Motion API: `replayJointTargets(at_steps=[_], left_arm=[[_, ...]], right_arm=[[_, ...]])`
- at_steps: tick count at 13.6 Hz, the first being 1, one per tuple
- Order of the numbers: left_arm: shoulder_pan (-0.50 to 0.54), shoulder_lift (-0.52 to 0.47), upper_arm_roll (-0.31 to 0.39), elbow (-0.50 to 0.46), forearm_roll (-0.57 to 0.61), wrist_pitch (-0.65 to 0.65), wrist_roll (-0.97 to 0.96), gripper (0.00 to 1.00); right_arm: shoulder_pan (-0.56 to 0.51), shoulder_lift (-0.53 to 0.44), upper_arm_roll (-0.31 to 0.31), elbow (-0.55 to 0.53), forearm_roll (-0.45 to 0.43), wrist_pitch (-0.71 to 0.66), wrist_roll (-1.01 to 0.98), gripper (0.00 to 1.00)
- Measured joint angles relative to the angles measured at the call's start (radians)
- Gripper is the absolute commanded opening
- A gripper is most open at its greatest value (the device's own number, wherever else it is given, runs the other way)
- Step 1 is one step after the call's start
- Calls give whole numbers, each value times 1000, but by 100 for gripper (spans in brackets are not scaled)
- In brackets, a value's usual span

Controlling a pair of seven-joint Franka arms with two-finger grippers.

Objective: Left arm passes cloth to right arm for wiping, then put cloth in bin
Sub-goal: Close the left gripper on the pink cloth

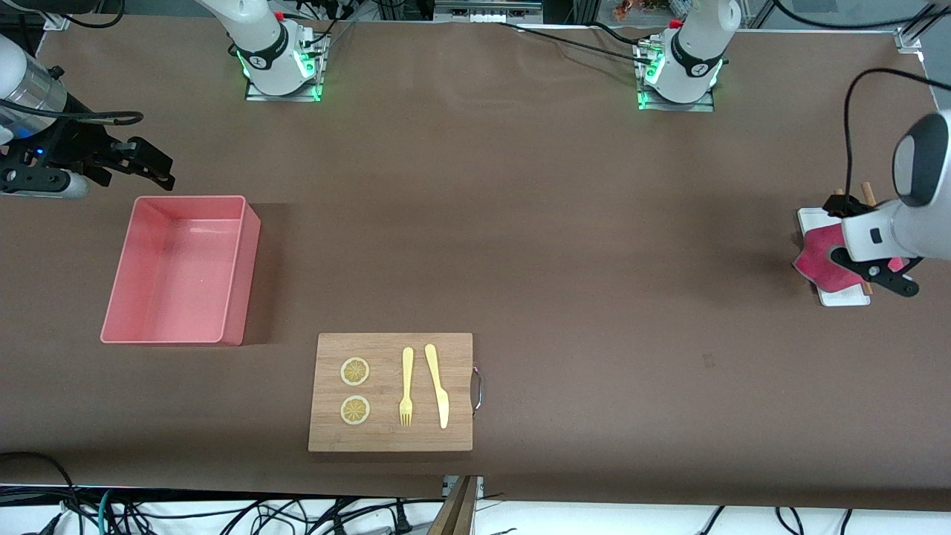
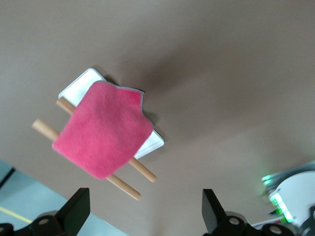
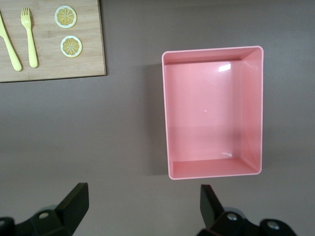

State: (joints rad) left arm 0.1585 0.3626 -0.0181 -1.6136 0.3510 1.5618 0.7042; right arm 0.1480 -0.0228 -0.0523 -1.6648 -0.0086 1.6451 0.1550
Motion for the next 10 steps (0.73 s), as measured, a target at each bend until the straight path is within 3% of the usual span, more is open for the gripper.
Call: replayJointTargets(at_steps=[4, 10], left_arm=[[43, 159, 1, 93, 85, 84, 224, 100], [116, 252, 2, 102, 102, 144, 370, 100]], right_arm=[[0, 0, 0, 1, 0, 0, 0, 100], [0, 1, 0, 1, 0, 0, 0, 100]])
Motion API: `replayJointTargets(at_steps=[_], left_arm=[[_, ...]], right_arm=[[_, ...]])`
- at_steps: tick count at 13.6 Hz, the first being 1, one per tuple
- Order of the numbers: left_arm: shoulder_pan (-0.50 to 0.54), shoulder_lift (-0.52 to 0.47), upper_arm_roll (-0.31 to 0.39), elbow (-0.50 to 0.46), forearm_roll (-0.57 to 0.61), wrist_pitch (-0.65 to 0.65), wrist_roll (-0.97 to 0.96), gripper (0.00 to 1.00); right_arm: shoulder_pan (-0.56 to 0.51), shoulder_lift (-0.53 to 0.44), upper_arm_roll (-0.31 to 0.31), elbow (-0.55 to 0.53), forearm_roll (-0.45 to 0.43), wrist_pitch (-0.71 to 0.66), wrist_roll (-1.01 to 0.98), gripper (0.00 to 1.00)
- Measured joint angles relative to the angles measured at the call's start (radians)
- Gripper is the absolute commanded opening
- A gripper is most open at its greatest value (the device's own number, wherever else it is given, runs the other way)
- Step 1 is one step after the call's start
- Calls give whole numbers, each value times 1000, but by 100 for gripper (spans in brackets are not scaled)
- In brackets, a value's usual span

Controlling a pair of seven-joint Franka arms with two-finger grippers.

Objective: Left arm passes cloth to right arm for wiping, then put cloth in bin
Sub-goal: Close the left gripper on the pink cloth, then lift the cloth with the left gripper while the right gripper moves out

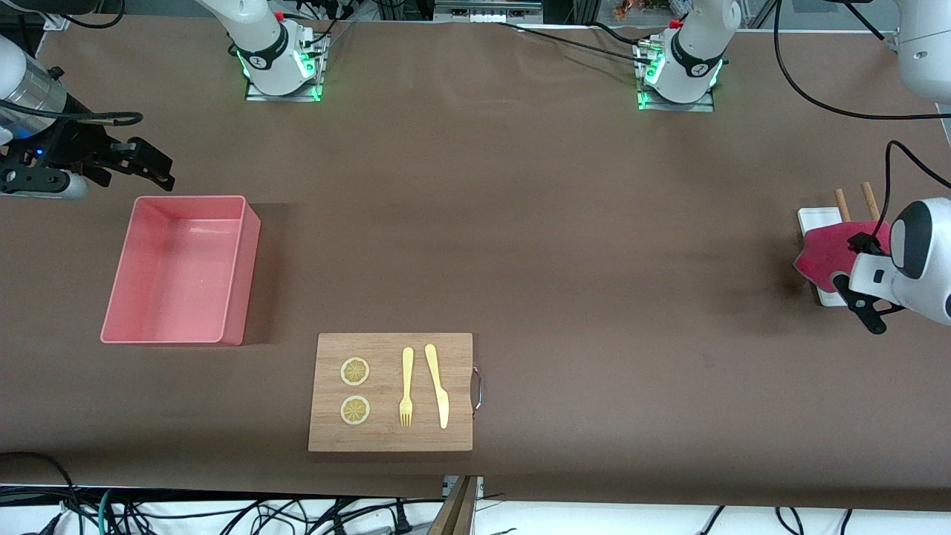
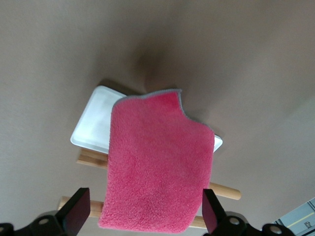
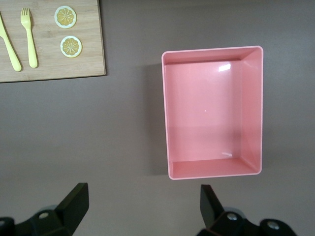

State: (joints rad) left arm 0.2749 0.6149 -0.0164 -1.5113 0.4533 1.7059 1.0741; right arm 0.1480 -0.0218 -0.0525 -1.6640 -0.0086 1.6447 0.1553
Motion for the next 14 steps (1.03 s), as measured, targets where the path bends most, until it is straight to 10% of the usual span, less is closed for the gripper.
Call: replayJointTargets(at_steps=[5, 10, 14], left_arm=[[29, 25, 0, 0, 0, 22, 14, 94], [36, 38, -1, 0, 0, 33, 72, 13], [35, 37, -3, 5, 0, 33, 92, 0]], right_arm=[[1, 2, 1, 0, 0, -4, -1, 100], [2, 42, 2, 0, -4, -15, -3, 100], [5, 90, 6, 4, -6, -50, -11, 100]])
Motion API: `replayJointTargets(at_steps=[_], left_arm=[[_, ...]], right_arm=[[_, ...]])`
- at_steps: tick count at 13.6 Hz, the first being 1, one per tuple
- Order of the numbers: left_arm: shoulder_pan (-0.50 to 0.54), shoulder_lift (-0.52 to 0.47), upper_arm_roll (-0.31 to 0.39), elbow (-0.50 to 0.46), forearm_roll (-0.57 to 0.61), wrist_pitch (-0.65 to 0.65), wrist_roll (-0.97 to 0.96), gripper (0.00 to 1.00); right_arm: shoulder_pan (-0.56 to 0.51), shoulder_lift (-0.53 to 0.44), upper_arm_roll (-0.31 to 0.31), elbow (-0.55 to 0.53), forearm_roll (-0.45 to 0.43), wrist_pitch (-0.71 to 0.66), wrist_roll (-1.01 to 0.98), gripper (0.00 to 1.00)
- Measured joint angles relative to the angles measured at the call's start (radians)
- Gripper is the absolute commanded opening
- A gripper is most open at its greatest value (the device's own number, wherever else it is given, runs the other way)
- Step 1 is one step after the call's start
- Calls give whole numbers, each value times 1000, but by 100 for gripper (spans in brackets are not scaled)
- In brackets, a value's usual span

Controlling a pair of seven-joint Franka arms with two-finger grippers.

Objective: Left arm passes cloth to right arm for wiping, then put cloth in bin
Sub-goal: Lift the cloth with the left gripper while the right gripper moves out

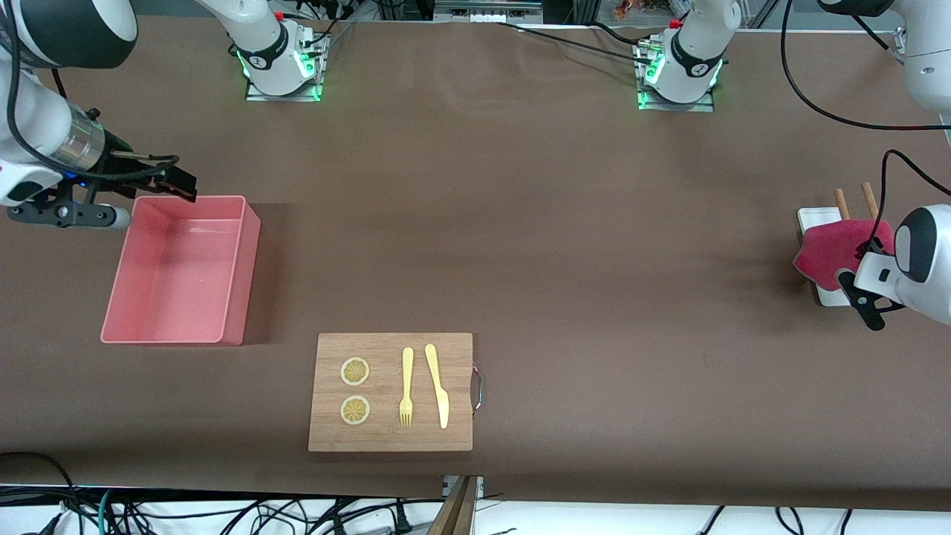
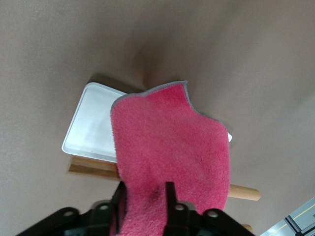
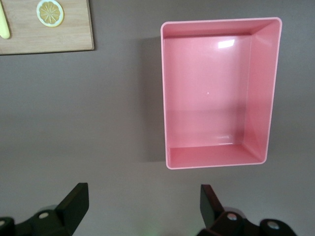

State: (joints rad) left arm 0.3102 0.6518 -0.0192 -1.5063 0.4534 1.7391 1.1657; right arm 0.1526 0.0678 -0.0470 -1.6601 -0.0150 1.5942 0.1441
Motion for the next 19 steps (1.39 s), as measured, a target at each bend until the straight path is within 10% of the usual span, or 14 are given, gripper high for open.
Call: replayJointTargets(at_steps=[10, 19], left_arm=[[-7, -126, -101, 33, -73, -180, 1, 0], [-11, -218, -158, 63, -681, -402, -345, 0]], right_arm=[[9, -21, 39, 130, 108, -161, -155, 100], [7, 51, 43, -9, 513, 28, -785, 100]])
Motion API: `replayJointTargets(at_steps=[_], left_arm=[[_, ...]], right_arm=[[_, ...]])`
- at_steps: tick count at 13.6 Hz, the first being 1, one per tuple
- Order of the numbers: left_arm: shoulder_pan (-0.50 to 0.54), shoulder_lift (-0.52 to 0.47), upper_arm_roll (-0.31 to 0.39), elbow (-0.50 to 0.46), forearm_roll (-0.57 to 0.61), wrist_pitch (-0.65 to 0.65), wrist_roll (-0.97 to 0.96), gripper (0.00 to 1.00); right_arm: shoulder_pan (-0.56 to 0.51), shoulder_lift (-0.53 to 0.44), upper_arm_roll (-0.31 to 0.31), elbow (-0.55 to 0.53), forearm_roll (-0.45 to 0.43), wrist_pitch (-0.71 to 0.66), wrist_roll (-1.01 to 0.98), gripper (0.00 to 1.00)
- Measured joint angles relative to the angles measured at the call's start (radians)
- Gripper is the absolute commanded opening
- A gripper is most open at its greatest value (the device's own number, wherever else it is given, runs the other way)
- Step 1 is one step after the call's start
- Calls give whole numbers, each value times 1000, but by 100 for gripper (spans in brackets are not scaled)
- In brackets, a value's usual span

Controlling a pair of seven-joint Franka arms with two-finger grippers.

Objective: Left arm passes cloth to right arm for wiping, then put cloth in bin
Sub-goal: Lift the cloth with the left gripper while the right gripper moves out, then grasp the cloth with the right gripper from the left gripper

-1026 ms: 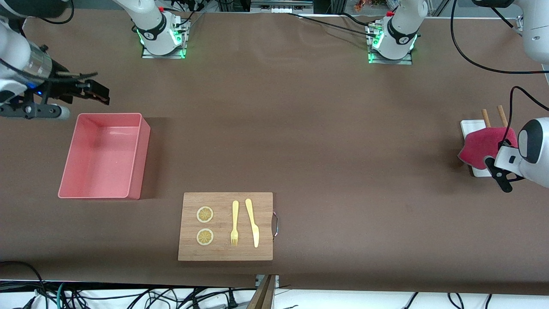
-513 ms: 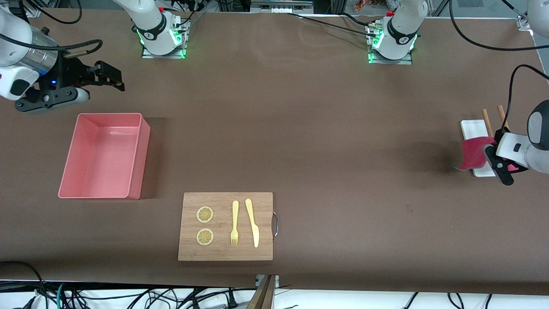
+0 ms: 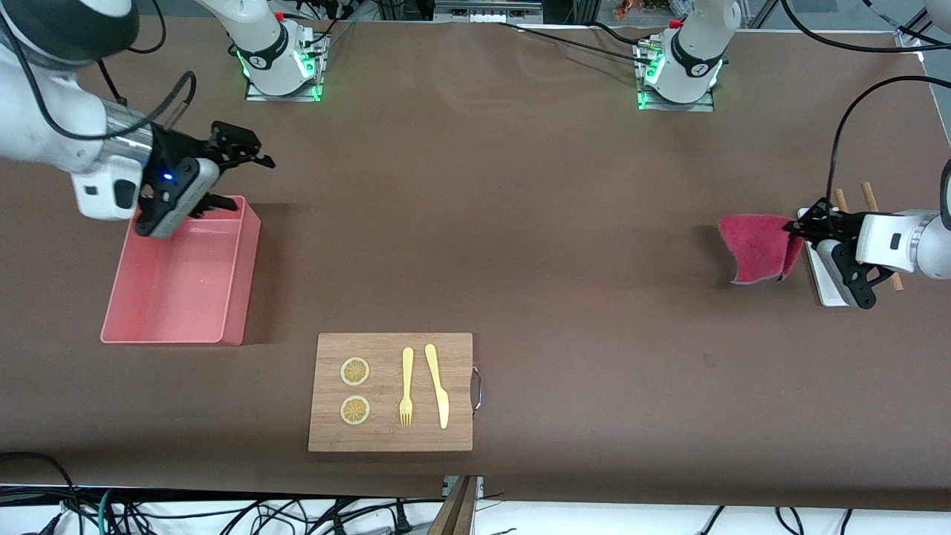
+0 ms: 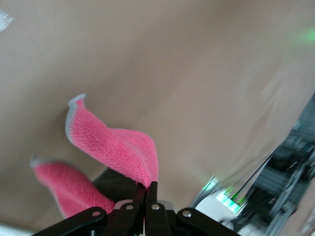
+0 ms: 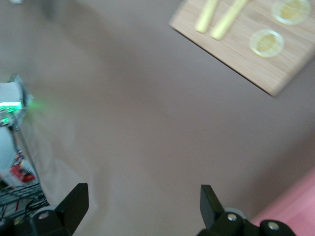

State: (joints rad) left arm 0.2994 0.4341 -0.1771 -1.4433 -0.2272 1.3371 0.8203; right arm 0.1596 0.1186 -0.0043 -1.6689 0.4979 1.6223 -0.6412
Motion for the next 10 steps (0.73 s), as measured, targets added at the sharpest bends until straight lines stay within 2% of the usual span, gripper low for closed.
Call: replayJointTargets(at_steps=[3, 6, 8, 10], left_arm=[[-1, 0, -55, 4, -214, -5, -272, 0], [-50, 0, -88, 4, -327, 35, -500, 0], [-123, 2, -90, 4, -362, 113, -631, 0], [-201, 4, -92, 4, -408, 196, -747, 0]], right_arm=[[0, 27, 0, -82, 140, 83, -236, 100], [0, 81, 5, -137, 298, 151, -451, 100], [0, 126, 40, -179, 432, 260, -594, 100], [6, 166, 118, -206, 530, 425, -686, 100]])
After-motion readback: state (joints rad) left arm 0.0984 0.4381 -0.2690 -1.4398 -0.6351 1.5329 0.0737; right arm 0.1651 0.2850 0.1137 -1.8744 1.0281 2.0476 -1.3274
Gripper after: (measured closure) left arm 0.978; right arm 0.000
